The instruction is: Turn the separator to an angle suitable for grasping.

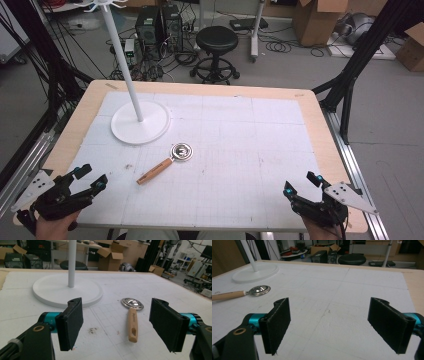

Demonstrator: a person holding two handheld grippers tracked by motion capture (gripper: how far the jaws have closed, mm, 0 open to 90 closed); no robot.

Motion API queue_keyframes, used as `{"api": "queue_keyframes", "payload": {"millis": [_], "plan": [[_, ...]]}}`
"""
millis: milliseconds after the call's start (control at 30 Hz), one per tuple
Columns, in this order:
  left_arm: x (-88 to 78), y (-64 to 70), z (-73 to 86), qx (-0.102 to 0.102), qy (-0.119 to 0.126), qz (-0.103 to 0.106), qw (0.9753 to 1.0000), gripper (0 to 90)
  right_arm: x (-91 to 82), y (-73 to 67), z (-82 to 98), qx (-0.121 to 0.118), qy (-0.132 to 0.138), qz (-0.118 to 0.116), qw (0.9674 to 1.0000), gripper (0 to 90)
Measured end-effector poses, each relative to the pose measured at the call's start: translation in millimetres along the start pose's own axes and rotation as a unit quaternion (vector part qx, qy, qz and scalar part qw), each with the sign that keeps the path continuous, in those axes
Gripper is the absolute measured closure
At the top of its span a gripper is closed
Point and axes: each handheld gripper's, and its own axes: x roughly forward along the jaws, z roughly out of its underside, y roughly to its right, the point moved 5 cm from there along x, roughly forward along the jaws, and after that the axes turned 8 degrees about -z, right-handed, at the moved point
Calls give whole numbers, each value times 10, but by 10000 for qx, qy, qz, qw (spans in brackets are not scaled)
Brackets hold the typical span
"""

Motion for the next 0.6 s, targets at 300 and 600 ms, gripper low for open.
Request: {"api": "queue_keyframes", "payload": {"millis": [300, 600], "plan": [[204, -62, -8, -239, -179, -60, 9995, 285, 13, 43, 33, 67, -56, 9, 10000, 172], [997, 149, -40, 470, -1321, 276, 9897, 895, 61, 27, 7, 12, -61, 16, 10000, 172]]}}
